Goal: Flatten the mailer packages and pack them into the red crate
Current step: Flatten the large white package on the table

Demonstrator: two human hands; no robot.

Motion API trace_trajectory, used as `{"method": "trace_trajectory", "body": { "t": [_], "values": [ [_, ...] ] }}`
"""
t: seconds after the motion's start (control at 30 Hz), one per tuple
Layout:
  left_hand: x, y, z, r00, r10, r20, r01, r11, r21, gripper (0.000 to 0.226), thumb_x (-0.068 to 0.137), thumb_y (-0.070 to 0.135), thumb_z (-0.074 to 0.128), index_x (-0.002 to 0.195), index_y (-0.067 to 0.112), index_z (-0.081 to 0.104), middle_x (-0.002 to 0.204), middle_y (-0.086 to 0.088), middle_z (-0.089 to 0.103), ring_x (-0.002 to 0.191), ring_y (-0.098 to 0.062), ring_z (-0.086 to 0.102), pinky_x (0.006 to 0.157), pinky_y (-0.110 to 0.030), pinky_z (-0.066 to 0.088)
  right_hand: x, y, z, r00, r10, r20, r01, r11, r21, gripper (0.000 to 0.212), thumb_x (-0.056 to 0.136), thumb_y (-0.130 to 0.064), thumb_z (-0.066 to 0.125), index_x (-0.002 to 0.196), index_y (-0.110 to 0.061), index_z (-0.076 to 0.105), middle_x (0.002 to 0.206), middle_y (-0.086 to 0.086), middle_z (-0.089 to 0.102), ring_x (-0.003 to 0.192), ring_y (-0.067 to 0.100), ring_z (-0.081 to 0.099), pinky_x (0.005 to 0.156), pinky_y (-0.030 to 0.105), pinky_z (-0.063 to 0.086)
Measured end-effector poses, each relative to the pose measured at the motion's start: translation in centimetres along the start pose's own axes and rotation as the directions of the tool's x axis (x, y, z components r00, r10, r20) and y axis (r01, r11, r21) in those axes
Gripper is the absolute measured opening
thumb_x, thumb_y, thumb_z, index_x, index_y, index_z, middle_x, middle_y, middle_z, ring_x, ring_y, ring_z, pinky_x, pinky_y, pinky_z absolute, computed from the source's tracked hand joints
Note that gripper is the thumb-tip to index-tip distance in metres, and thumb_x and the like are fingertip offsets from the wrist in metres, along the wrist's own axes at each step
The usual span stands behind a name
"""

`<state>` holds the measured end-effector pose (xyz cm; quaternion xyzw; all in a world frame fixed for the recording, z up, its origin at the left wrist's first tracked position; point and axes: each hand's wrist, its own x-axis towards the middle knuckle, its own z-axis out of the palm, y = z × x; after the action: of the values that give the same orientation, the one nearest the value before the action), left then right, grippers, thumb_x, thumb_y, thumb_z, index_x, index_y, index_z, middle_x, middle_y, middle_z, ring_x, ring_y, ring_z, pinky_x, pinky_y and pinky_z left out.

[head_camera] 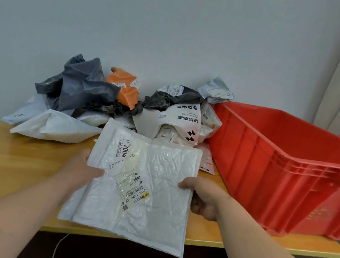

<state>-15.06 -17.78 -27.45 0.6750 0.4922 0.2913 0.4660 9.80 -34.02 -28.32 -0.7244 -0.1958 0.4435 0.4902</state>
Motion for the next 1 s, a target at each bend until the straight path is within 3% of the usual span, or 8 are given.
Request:
{"method": "trace_trajectory", "body": {
  "t": [0.17,0.3,0.4,0.47,0.6,0.7,0.83,1.0],
  "values": [
    [0.3,4.7,0.2,0.974,0.223,-0.045,-0.216,0.967,0.133,0.04,0.087,0.01,0.069,0.122,0.02,0.054,0.105,-0.001,0.066,0.091,-0.022,0.063,0.072,-0.037,0.051,-1.6,-2.1,-0.8,0.986,-0.153,0.063,0.16,0.978,-0.136,0.009,0.092,-0.014,0.062,0.1,-0.012,0.061,0.075,0.006,0.059,0.049,0.013,0.044,0.045,0.023,0.026],
    [0.2,7.8,0.8,0.93,0.358,-0.082,-0.324,0.905,0.274,0.034,0.09,0.029,0.066,0.12,0.023,0.052,0.102,0.003,0.061,0.094,-0.022,0.058,0.077,-0.037,0.047,-1.9,-3.7,-1.8,0.949,-0.31,-0.055,0.308,0.951,-0.034,0.015,0.094,-0.012,0.062,0.108,-0.016,0.061,0.085,0.009,0.061,0.055,0.014,0.045,0.05,0.026,0.03],
    [0.3,9.3,0.8,0.948,0.313,-0.056,-0.288,0.92,0.265,0.026,0.089,0.043,0.066,0.1,0.025,0.051,0.095,0.006,0.059,0.084,-0.017,0.056,0.068,-0.035,0.044,-2.2,-5.5,-3.1,0.915,-0.379,-0.141,0.392,0.916,0.082,0.015,0.093,-0.012,0.063,0.107,-0.016,0.066,0.089,0.007,0.068,0.066,0.018,0.052,0.051,0.027,0.036],
    [0.9,9.8,0.6,0.979,0.201,-0.041,-0.191,0.966,0.176,0.041,0.086,0.05,0.067,0.108,0.02,0.05,0.102,-0.001,0.061,0.087,-0.022,0.059,0.067,-0.038,0.048,-2.5,-7.0,-4.0,0.893,-0.409,-0.185,0.441,0.877,0.19,0.014,0.094,-0.009,0.061,0.103,-0.018,0.067,0.087,0.005,0.068,0.064,0.017,0.052,0.048,0.026,0.035],
    [1.6,11.8,2.0,0.996,-0.014,0.091,0.039,0.961,-0.273,0.06,0.083,0.051,0.071,0.128,0.017,0.052,0.115,-0.013,0.064,0.101,-0.029,0.065,0.078,-0.041,0.055,-3.0,-10.0,-6.0,0.883,-0.395,-0.253,0.469,0.743,0.477,0.018,0.095,-0.008,0.059,0.109,-0.018,0.062,0.086,0.002,0.066,0.063,0.014,0.055,0.043,0.023,0.036],
    [1.6,15.5,5.6,0.97,0.057,0.234,0.046,0.911,-0.41,0.061,0.086,0.043,0.07,0.135,0.018,0.045,0.121,-0.014,0.062,0.103,-0.031,0.066,0.08,-0.043,0.056,-3.3,-12.1,-7.7,0.871,-0.357,-0.337,0.49,0.679,0.547,0.009,0.095,-0.009,0.059,0.096,-0.018,0.059,0.076,0.002,0.06,0.05,0.012,0.049,0.037,0.019,0.033],
    [0.2,20.3,12.1,0.892,0.228,0.391,-0.05,0.908,-0.415,0.057,0.09,0.028,0.07,0.136,0.032,0.037,0.113,-0.011,0.07,0.092,-0.029,0.071,0.076,-0.042,0.059,-3.2,-14.1,-10.9,0.799,-0.375,-0.469,0.589,0.641,0.492,0.009,0.094,-0.012,0.061,0.092,-0.02,0.058,0.069,0.0,0.054,0.04,0.009,0.04,0.037,0.019,0.028],
    [-1.2,24.4,18.5,0.875,0.407,0.263,-0.243,0.838,-0.488,0.072,0.089,0.001,0.065,0.144,0.034,0.033,0.108,-0.008,0.07,0.09,-0.024,0.07,0.056,-0.029,0.055,-4.0,-15.1,-15.8,0.696,-0.408,-0.591,0.695,0.589,0.412,0.011,0.093,-0.01,0.062,0.098,-0.018,0.057,0.063,-0.001,0.047,0.036,0.007,0.03,0.038,0.02,0.025]
  ]
}}
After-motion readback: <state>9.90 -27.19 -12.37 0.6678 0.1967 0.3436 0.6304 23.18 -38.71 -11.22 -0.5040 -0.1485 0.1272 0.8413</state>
